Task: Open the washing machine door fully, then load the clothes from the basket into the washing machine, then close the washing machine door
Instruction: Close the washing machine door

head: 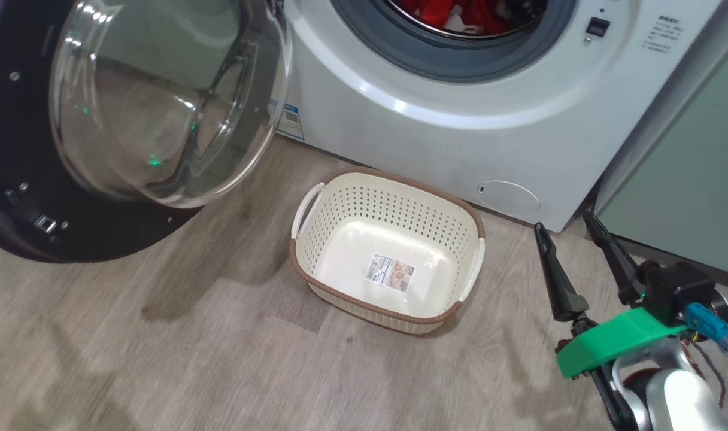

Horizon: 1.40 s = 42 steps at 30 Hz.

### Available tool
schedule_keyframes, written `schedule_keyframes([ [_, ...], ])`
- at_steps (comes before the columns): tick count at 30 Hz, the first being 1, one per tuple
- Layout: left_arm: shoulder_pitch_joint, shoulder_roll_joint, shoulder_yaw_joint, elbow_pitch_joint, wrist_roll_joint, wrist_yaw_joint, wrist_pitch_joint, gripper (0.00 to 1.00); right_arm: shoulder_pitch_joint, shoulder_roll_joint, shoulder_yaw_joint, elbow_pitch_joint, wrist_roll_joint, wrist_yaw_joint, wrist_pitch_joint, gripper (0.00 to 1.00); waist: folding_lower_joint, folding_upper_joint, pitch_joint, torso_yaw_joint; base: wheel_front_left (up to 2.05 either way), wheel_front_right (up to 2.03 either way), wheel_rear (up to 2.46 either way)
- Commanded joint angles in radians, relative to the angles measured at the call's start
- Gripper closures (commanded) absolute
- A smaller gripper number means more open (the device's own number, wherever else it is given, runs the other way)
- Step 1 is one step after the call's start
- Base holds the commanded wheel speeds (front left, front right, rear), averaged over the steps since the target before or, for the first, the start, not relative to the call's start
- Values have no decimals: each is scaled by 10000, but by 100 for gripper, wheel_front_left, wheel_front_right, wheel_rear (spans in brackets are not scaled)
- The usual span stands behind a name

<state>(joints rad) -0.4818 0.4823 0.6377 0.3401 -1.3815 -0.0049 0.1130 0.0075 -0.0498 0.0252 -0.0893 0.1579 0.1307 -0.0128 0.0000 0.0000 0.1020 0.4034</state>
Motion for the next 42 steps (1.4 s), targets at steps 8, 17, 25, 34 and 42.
schedule_keyframes([
  [8, -949, 1132, 312, 1998, -591, -235, 750, 100, -544, -4, 198, -456, -146, 0, 80, 0, 0, 0, 222, -147, 0, 0, 0],
  [17, -1353, 685, -554, 3086, -600, -871, 1477, 100, -759, -4, 264, -521, -207, 0, 171, 0, 0, 0, 493, -245, 0, 0, 0],
  [25, -1639, 260, -1216, 3680, -516, -1085, 1947, 100, -915, -4, 442, -508, -177, 0, 175, 0, 0, 0, 654, -540, 0, 0, 0],
  [34, -1443, 142, -1372, 4015, -600, -1210, 2293, 100, -858, -4, 364, -443, -123, 0, 119, 0, 0, 0, 669, -691, 0, 0, 0],
  [42, -733, -201, -1293, 3242, -1252, -1253, 3255, 100, -848, -4, 326, -391, -50, 0, 67, 0, 0, 0, 577, -645, 0, 0, 0],
])
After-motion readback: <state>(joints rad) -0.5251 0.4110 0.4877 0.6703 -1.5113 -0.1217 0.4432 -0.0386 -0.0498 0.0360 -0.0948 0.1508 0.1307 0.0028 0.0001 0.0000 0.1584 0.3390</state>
